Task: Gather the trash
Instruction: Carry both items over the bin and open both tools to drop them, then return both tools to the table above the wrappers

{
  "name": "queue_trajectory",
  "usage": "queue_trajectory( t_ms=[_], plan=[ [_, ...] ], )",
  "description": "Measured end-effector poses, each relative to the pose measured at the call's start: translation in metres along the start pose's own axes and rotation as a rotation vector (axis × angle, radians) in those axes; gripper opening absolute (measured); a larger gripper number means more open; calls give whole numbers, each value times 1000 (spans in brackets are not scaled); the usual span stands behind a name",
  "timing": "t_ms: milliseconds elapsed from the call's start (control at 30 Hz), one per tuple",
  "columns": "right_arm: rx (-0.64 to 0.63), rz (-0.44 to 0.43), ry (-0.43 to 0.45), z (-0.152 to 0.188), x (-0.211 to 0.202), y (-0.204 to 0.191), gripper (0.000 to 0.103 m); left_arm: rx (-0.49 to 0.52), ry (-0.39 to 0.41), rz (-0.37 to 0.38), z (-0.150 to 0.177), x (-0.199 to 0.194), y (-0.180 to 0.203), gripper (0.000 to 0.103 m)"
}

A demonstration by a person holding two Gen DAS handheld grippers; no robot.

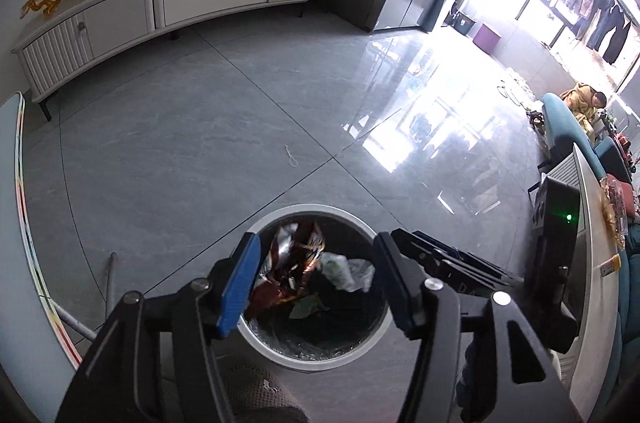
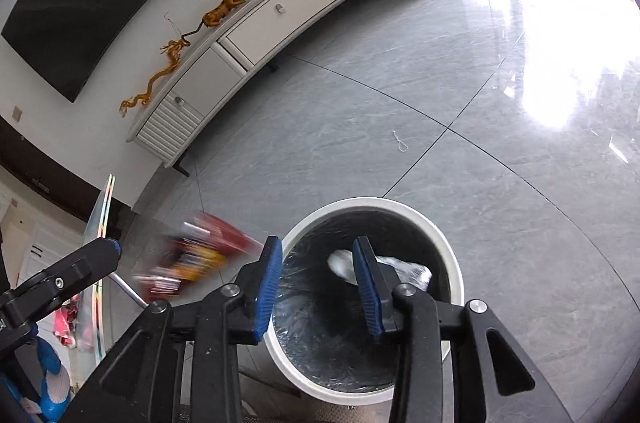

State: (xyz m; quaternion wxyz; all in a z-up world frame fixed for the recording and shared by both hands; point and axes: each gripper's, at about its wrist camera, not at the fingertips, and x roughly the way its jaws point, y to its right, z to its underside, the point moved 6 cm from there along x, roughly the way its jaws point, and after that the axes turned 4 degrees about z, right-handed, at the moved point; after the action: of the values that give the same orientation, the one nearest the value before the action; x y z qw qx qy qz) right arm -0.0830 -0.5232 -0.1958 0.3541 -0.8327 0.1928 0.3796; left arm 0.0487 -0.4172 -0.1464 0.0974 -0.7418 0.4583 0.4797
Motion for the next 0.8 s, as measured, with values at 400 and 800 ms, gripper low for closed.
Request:
queue_trajectory(
  t_ms=[400,800],
  plan=[
    [-101,39,69,-8,-30,-35,40,-6,117,-106,-2,-55,-13,57],
    [-361,5,189,-1,-83,-143,42,-72,338,-307,25,-209,-93,57]
  ],
)
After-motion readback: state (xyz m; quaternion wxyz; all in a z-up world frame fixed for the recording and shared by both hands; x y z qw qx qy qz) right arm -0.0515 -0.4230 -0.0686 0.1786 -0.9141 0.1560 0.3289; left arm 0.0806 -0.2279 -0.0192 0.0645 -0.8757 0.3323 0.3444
